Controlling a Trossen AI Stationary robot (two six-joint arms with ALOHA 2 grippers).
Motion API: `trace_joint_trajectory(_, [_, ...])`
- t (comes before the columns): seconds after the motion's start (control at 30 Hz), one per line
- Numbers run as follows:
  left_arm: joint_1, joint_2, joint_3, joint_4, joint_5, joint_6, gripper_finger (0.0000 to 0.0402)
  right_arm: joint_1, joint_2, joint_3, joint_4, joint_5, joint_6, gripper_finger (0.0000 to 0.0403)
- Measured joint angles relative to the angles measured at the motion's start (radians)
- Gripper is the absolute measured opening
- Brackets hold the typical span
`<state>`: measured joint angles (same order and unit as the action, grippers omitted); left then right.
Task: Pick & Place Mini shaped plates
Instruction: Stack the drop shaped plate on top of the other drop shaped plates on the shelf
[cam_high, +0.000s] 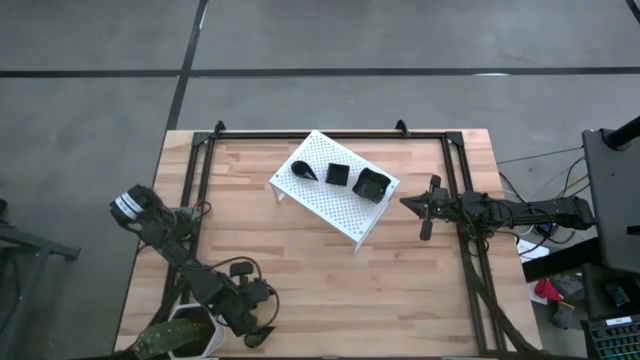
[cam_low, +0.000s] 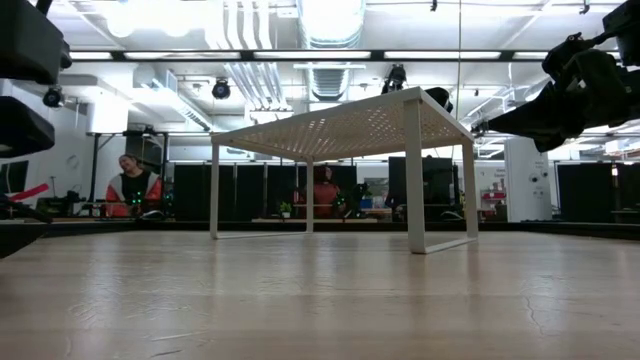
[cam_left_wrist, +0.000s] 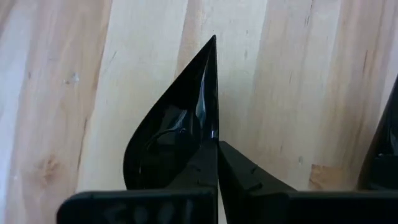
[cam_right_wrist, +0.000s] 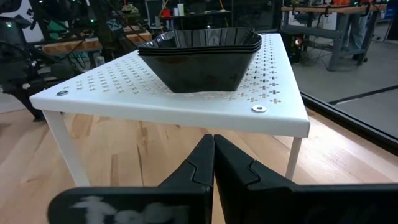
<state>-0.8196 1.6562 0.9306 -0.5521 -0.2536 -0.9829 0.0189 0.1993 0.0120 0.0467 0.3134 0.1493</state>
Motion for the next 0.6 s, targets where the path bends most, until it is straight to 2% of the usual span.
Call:
trace_joint_trajectory(0.13, [0.003, -0.002, 0.028, -0.040, -0.011, 0.022, 0.0000, 0.000, 0.000, 0.000, 0.000, 0.000, 0.000, 0.0008])
trace_joint_trajectory(0.43, [0.022, -0.004, 0.167, -0.303, -0.069, 0.091, 0.0000, 0.000, 0.000, 0.000, 0.000, 0.000, 0.000, 0.0008])
trace_joint_trajectory(0.6, [0.074, -0.005, 0.264, -0.470, -0.107, 0.163, 0.0000, 0.000, 0.000, 0.000, 0.000, 0.000, 0.000, 0.0008])
